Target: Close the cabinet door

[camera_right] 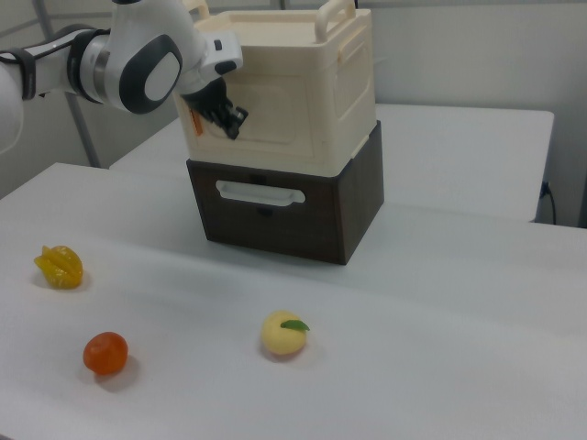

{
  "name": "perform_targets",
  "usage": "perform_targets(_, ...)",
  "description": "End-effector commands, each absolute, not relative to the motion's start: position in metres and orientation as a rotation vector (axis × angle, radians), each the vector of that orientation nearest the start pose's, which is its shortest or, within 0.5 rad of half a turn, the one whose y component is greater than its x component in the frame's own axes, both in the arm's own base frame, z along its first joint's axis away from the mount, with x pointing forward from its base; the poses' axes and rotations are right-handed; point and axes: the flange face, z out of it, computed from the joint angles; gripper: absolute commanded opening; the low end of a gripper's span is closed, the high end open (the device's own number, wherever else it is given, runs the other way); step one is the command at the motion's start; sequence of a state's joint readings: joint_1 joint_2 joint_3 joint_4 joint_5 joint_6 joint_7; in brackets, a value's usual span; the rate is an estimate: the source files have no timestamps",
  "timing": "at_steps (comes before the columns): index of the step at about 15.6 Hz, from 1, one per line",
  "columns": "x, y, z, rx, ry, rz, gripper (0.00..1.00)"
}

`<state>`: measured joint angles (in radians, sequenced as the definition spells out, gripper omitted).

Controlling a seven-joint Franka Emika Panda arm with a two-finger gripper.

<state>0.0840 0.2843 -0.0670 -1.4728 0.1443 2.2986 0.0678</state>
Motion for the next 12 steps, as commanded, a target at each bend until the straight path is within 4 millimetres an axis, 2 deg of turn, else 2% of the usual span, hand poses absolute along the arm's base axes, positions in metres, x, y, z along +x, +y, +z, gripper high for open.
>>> perform_targets(1,0.658,0.031,0.578,-3.036,0.059,-0.568,0.00)
perform_targets(6,0.621,0.038,0.576,-3.198,-0.056,-0.228,0.00)
perform_targets(8,0.602,0.038,0.582,-3.217,-0.103,-0.165,0.00)
perform_targets(9,0.586,0.043,0.586,-3.217,-0.160,-0.132,0.00)
perform_targets(12,0.563,0.047,0.588,-3.216,-0.199,-0.097,0.00)
